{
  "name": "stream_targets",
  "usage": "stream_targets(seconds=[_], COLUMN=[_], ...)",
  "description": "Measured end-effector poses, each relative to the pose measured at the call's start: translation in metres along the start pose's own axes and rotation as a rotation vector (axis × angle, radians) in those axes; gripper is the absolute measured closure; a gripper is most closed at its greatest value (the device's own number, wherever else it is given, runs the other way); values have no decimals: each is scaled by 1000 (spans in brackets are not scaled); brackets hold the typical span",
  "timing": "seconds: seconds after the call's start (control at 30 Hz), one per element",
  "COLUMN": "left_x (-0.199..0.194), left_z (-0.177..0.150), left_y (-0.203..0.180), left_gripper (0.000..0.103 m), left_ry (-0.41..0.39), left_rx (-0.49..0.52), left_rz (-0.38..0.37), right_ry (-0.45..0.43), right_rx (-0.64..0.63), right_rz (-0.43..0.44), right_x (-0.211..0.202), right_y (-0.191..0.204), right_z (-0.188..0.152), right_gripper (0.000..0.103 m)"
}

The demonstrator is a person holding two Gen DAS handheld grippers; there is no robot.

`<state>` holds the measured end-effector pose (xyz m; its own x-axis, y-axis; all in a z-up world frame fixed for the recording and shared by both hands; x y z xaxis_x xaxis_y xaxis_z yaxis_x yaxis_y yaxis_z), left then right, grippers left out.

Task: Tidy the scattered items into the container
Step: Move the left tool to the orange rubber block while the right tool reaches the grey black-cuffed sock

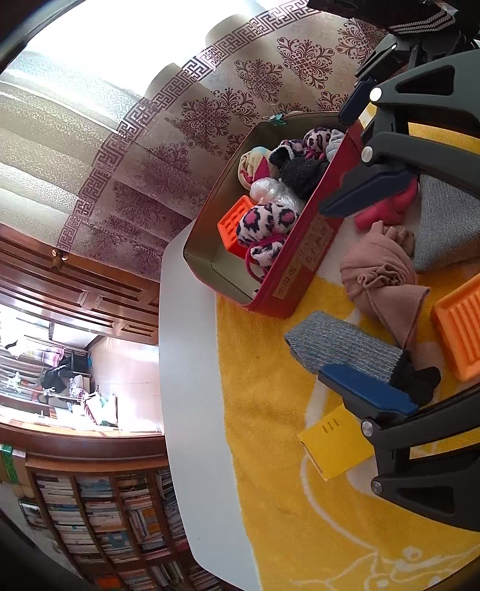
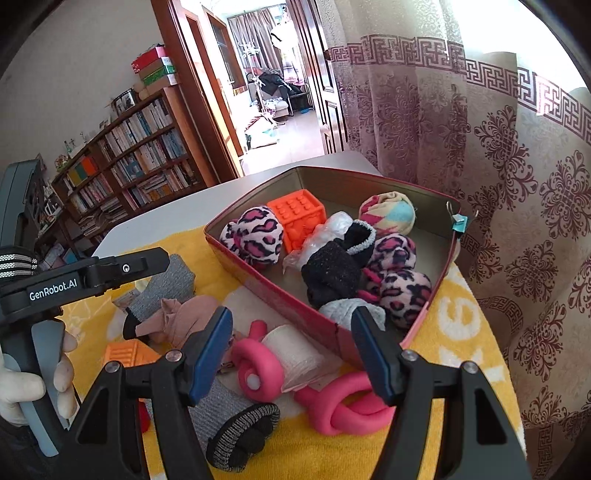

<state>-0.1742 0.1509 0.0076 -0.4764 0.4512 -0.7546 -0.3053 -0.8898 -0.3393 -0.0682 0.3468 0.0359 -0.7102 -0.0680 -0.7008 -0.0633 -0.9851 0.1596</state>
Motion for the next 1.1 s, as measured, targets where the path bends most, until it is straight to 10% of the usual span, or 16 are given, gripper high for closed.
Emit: stream_targets(seconds=[0.57,1.1], left_x=[-37,-42], left_z=[-60,-83], left_y=[46,49], left_gripper=[20,20], left_ry=[-65,-45], left_rx=[31,34], left_rz=[182,165], right_ry=[44,83], right_rx=[-14,-31], right_rz=[-4,-24], right_x=[-14,-13], right_y=[31,40], right_z=[-39,-58], right_gripper=[32,31])
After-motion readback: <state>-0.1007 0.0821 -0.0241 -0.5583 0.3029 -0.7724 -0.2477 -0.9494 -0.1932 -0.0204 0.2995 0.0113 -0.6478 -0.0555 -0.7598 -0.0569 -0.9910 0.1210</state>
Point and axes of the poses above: each gripper's, at about its wrist camera, not at the fingertips, and x roughly the way its jaws point, y to its left, z to its top, the point moved 2 cm from there along x, roughly the way its jaws point, and after that the axes turned 5 degrees about -x, right-handed, at the moved point
